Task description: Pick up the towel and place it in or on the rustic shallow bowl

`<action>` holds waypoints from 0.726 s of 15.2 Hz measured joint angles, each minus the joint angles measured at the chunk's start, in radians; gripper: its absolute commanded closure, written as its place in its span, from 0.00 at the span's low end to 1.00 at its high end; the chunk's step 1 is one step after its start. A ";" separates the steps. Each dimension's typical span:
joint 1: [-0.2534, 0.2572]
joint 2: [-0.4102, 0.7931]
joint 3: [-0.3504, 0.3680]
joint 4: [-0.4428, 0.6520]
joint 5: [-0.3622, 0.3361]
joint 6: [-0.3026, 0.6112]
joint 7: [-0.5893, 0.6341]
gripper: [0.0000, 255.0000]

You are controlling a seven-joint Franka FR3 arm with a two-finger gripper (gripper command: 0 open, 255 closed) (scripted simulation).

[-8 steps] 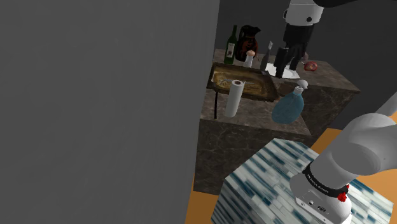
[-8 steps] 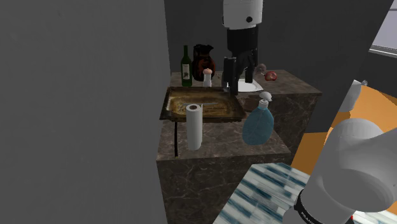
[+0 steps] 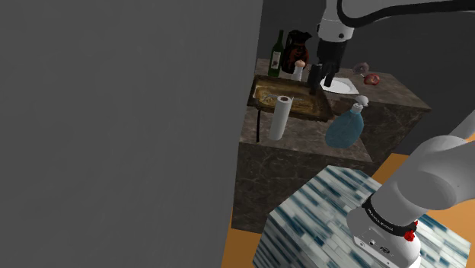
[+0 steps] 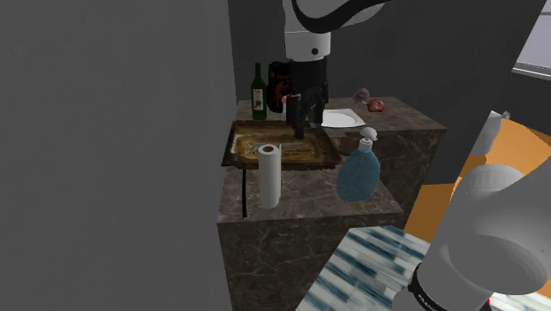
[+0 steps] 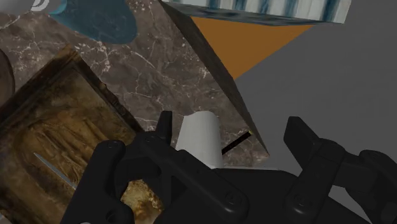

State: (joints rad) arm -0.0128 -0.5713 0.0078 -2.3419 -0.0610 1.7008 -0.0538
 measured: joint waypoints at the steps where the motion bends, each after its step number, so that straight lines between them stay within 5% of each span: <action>1: 0.003 0.033 -0.001 0.011 0.001 0.027 -0.008 0.00; 11: 0.019 0.390 -0.036 0.170 0.014 0.277 -0.134 0.00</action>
State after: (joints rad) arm 0.0067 -0.1811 -0.0283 -2.1718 -0.0471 1.9773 -0.1881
